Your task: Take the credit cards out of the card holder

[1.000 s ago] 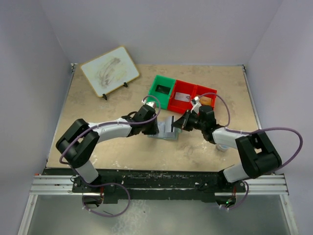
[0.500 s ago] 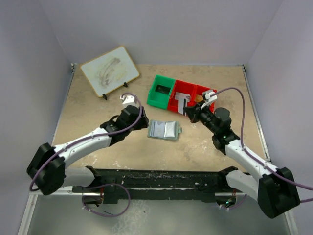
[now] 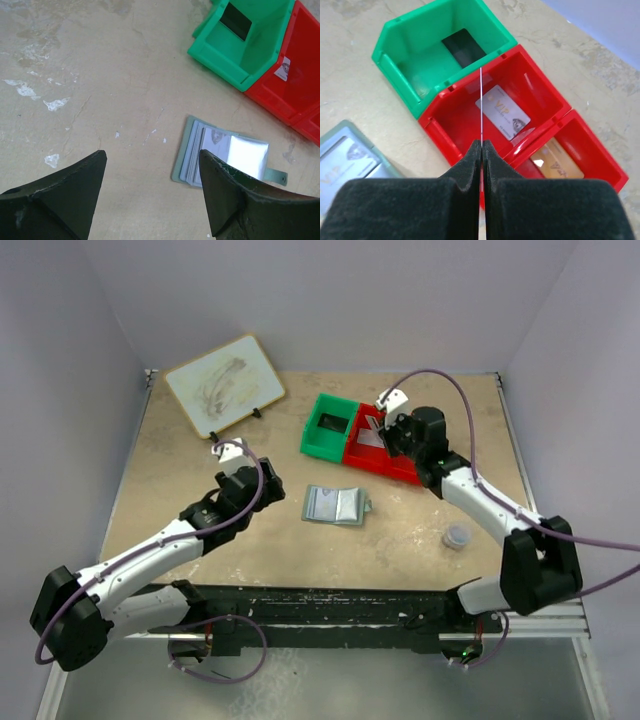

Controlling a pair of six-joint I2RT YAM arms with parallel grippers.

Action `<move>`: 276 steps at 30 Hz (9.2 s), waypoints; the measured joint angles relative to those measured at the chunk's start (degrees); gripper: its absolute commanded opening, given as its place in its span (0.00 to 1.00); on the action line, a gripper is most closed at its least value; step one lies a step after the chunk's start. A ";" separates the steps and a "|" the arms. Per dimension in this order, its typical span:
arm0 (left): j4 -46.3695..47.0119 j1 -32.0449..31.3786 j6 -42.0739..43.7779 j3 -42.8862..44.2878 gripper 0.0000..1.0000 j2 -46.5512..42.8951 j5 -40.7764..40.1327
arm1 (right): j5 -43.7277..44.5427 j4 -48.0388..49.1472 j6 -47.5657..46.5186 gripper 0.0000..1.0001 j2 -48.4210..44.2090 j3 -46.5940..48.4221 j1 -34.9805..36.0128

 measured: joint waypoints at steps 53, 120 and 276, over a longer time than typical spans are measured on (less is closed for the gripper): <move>-9.05 0.11 -0.57 -0.26 0.84 -9.75 -5.31 | 12.22 -7.52 -36.46 0.02 35.98 23.91 -0.02; -8.52 0.11 -0.85 -0.24 0.83 -5.16 -2.82 | 19.67 -25.59 24.11 0.00 42.14 35.23 -0.59; 18.80 0.13 -1.01 -0.85 0.47 21.24 33.88 | -0.72 -3.34 59.69 0.55 23.39 2.29 16.96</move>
